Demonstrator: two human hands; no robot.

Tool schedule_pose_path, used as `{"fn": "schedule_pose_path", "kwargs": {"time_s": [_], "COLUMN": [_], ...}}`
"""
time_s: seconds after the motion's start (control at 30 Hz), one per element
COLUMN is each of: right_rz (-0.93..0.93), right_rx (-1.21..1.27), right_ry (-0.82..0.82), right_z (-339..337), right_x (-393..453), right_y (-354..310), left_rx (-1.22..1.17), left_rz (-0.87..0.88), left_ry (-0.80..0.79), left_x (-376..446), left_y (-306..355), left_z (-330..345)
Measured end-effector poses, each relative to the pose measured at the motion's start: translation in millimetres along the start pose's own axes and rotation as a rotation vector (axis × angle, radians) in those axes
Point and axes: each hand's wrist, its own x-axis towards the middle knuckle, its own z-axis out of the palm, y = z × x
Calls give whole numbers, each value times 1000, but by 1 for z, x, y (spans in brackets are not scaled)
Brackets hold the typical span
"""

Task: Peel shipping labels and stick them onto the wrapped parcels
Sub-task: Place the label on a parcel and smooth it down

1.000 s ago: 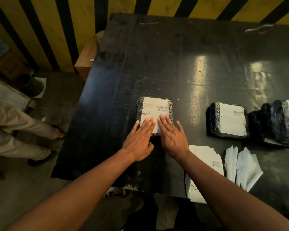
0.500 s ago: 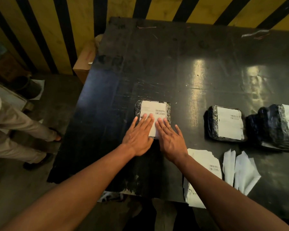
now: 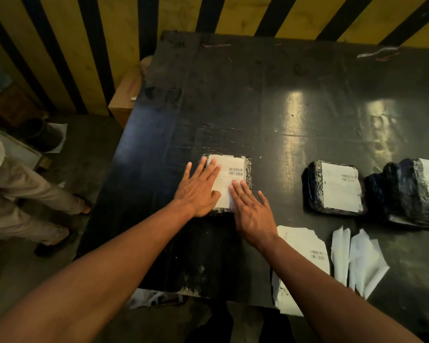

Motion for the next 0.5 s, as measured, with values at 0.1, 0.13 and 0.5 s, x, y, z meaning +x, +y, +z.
{"fn": "schedule_pose_path", "kwargs": {"time_s": [0.1,0.13,0.5], "right_rz": [-7,-11,16], "right_rx": [0,-3,43], "right_ry": [-10,-9,15], "right_z": [1,1,-2], "right_x": [0,1,3], "right_y": [1,1,4], "left_rx": [2,-6,-226], "left_rz": [63,61,-169], "left_ry": [-11,-15,-31], "left_x": [19,24,13], "left_y": [5,5,-27], "left_z": [-4,-4,2]}}
